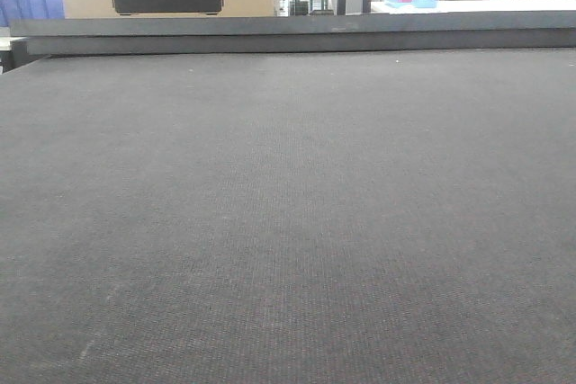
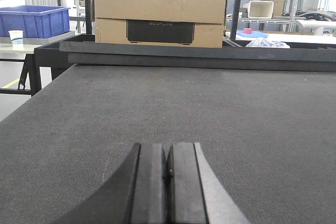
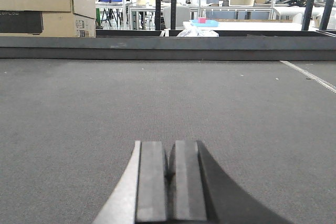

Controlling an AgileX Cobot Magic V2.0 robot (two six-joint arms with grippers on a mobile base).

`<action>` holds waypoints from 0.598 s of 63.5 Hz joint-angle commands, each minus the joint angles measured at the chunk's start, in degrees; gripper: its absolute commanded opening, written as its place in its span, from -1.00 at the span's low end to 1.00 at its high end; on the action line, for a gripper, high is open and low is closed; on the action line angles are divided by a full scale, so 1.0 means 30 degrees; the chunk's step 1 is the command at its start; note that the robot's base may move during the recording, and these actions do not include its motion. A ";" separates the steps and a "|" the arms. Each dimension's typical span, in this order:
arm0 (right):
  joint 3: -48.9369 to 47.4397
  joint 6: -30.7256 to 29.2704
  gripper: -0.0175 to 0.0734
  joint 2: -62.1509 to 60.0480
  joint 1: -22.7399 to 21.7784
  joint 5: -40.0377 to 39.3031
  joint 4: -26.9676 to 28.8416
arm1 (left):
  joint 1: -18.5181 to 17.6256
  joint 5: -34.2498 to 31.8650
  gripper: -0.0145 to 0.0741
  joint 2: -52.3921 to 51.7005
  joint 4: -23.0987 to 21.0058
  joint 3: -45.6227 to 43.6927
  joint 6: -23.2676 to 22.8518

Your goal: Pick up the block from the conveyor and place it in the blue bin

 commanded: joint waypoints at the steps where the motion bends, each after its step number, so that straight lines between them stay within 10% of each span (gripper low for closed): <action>1: -0.0002 -0.0001 -0.98 -0.0066 -0.0087 -0.0370 -0.0150 | -0.0135 -0.0360 -0.92 -0.0062 -0.0140 -0.0021 0.0000; 38: -0.0002 -0.0001 -0.98 -0.0066 -0.0087 -0.0370 -0.0150 | -0.0135 -0.1020 -0.92 -0.0062 -0.0140 -0.0021 0.0000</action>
